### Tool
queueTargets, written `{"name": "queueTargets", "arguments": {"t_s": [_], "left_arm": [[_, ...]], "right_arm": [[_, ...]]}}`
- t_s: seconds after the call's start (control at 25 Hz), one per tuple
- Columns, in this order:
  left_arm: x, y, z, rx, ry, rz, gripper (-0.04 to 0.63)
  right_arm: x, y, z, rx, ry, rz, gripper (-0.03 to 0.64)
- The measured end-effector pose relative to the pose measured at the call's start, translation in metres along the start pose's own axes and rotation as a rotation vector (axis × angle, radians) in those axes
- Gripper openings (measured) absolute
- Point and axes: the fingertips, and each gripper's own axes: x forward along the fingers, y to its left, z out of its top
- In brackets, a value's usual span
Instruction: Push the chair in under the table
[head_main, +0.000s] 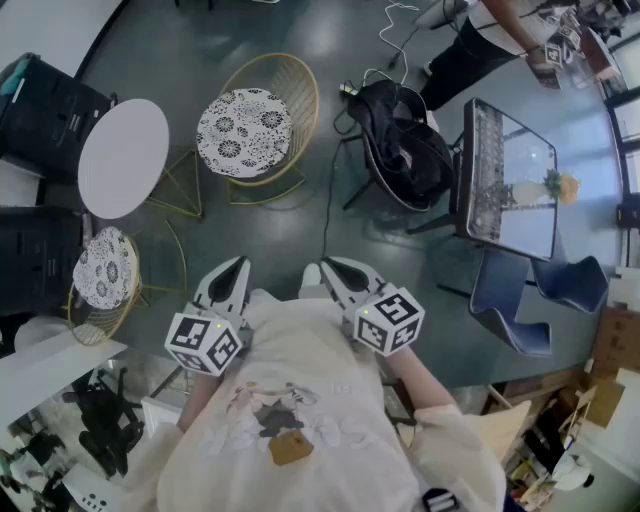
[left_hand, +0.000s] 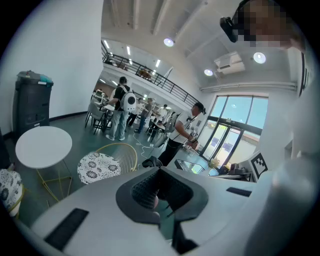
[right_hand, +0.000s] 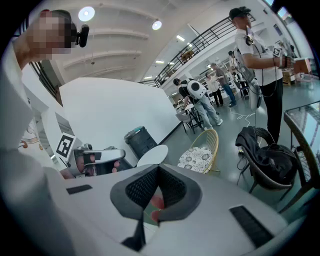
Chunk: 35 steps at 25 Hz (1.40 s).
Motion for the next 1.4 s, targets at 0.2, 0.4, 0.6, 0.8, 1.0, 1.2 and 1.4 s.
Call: {"name": "queueTargets", "arguments": {"t_s": [0.2, 0.4, 0.6, 0.8, 1.0, 1.2, 1.4], "left_arm": [[0.011, -0.015, 0.01, 0.038, -0.013, 0.014, 0.009], [0.016, -0.021, 0.01, 0.019, -0.02, 0.022, 0.009], [0.019, -0.018, 0.009, 0.008, -0.011, 0.059, 0.009], [0.025, -0.011, 0.002, -0.013, 0.047, 0.088, 0.009], [0.037, 0.019, -0.004, -0.062, 0.109, 0.107, 0.009], [0.074, 0.07, 0.011, -0.135, 0.106, 0.068, 0.009], [0.124, 0.128, 0.081, -0.155, 0.001, 0.03, 0.009]], "right_arm": [[-0.001, -0.002, 0.017, -0.017, 0.002, 0.012, 0.003], [-0.002, 0.011, 0.023, -0.128, 0.044, 0.047, 0.003], [0.006, 0.007, 0.023, -0.095, 0.063, 0.126, 0.003], [0.02, 0.001, 0.014, 0.063, 0.098, 0.195, 0.003], [0.049, -0.013, 0.003, 0.15, 0.144, 0.168, 0.003], [0.094, -0.04, 0.024, 0.097, 0.171, 0.054, 0.005], [0.139, -0.074, 0.087, 0.086, 0.17, -0.035, 0.005]]}}
